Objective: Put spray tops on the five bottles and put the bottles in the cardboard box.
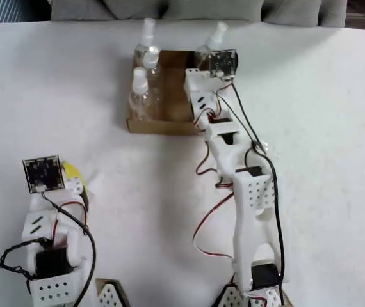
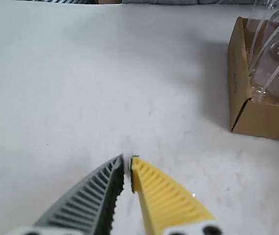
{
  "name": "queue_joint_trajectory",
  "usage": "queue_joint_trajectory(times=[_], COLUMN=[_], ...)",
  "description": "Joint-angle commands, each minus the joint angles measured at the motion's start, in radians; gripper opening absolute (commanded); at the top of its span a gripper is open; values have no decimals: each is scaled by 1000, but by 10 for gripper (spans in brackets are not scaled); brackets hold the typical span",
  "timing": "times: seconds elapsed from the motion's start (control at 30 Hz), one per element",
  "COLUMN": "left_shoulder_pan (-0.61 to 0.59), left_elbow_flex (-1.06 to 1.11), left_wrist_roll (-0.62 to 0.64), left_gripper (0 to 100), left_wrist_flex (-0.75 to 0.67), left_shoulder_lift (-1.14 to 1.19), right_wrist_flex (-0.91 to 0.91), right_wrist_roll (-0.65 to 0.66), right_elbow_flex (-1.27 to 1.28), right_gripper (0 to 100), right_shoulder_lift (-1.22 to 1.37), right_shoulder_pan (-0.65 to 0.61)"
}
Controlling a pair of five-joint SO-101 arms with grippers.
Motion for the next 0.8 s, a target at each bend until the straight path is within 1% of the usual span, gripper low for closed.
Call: queue_joint_trajectory(times=[0.0,0.33,0.47,0.77], left_shoulder_pan=[10,10,10,10], left_elbow_flex=[0,0,0,0], left_wrist_roll=[-11,-11,-11,-11], left_gripper=[42,42,42,42], left_wrist_flex=[6,6,6,6], left_shoulder_lift=[-2,-2,-2,-2], right_wrist_flex=[4,4,4,-12], right_wrist_roll=[-9,5,91,89], right_elbow_flex=[-8,-8,-8,32], right_gripper=[389,389,389,389], right_shoulder_lift=[-81,-82,-79,-81], right_shoulder_pan=[8,5,8,2])
